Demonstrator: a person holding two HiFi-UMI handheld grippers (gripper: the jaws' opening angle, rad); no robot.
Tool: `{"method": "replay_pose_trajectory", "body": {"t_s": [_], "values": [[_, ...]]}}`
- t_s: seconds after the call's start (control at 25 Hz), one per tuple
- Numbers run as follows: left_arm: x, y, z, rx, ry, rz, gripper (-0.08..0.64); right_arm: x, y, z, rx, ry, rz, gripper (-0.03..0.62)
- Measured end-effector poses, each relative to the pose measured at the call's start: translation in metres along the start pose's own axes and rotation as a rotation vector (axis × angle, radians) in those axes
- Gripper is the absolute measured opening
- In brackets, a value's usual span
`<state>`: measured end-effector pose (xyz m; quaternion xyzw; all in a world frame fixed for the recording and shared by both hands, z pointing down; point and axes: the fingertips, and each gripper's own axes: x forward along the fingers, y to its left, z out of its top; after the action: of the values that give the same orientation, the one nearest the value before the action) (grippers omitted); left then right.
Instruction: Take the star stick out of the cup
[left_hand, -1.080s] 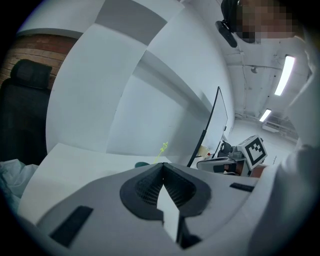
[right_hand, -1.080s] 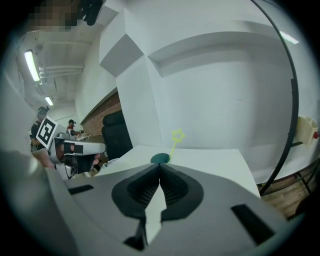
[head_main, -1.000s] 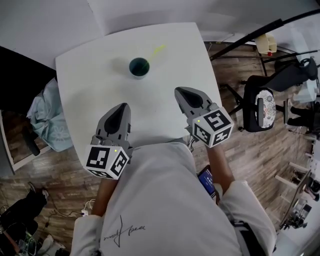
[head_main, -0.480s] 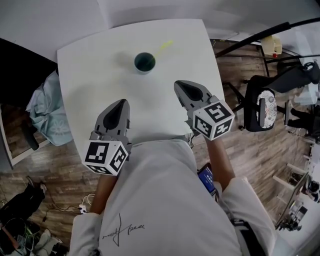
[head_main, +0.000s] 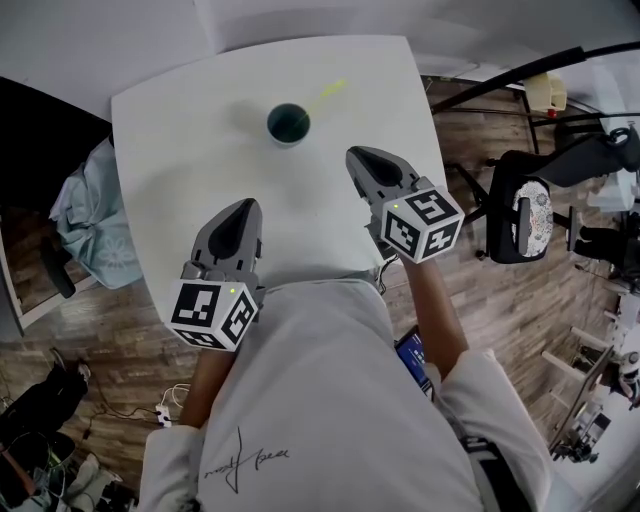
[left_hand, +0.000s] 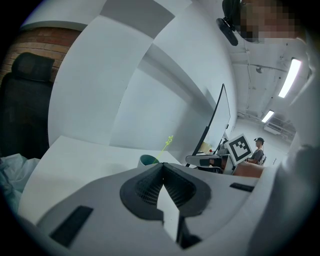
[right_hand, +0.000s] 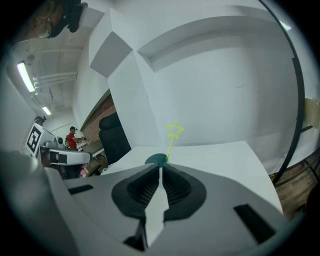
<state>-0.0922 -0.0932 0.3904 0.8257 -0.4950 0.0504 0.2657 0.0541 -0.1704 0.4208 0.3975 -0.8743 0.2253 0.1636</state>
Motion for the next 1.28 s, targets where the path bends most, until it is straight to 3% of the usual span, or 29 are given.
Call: {"method": "replay_pose_trajectory", "body": {"t_s": [1.28], "values": [[0.003, 0.023, -0.002, -0.066, 0.004, 0.034, 0.008, 0.074, -0.009, 0.015, 0.041, 0.009, 0.004, 0.040]]}}
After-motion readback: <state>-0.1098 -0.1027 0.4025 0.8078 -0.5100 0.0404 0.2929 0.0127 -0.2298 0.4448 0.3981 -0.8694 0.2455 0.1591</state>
